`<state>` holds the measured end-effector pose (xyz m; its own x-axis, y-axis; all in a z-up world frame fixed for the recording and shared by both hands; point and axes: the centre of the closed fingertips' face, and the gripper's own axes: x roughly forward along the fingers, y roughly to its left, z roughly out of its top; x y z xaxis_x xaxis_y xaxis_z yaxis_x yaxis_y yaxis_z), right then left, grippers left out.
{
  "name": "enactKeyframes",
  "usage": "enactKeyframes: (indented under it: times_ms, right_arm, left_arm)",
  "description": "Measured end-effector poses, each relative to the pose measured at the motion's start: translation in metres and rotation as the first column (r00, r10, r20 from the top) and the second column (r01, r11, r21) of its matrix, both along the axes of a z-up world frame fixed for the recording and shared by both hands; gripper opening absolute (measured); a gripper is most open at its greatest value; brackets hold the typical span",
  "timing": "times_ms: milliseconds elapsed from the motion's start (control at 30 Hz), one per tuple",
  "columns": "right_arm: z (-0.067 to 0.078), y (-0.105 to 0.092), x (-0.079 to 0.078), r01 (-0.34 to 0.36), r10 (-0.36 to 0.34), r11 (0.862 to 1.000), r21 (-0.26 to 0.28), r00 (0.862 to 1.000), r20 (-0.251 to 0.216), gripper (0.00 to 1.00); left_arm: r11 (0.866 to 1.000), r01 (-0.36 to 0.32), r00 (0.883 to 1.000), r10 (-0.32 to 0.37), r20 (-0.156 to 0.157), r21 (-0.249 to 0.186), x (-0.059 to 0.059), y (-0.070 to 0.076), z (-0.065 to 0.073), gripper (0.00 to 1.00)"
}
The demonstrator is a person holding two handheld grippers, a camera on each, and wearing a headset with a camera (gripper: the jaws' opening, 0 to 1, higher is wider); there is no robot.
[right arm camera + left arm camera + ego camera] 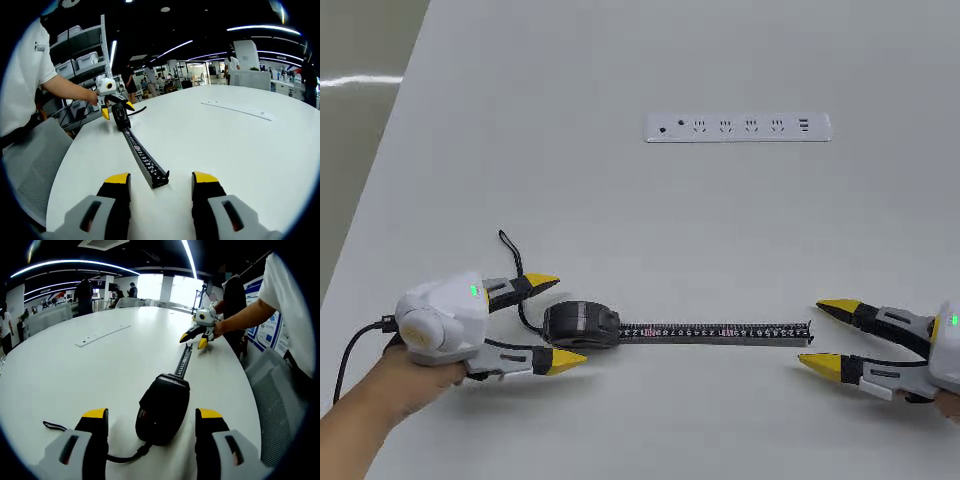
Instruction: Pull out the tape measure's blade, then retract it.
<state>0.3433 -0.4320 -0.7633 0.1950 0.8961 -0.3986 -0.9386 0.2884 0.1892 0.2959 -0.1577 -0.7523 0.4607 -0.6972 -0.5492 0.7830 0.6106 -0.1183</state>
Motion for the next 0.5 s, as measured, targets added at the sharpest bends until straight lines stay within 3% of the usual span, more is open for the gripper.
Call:
enactKeyframes:
  times_ms: [167,267,333,500]
  right_arm:
    - [0.0022,-0.0005,0.0019,0.03,-0.03,1.0,0.003,0.999,-0.01,0.56]
    - [0.008,0.0015,0.0005,0.051,-0.05,0.998,0.035,0.998,-0.034,0.6]
    - [0.0073,0.0012,-0.0002,0.05,-0.049,0.999,0.011,0.999,-0.023,0.61]
    - [0.0046,-0.0012,0.0008,0.081,-0.081,0.997,0.005,0.995,-0.065,0.69]
  left_arm:
    - [1.0,-0.009,1.0,0.009,0.006,0.001,0.0008,0.0023,-0.0005,0.7]
    - [1.0,-0.013,1.0,0.013,0.012,0.007,0.0018,0.0029,-0.0017,0.72]
    - [1.0,-0.024,1.0,0.024,0.018,0.004,0.0035,0.0034,-0.0013,0.76]
    - [0.999,-0.042,0.999,0.041,0.018,0.008,0.0033,0.005,-0.0023,0.79]
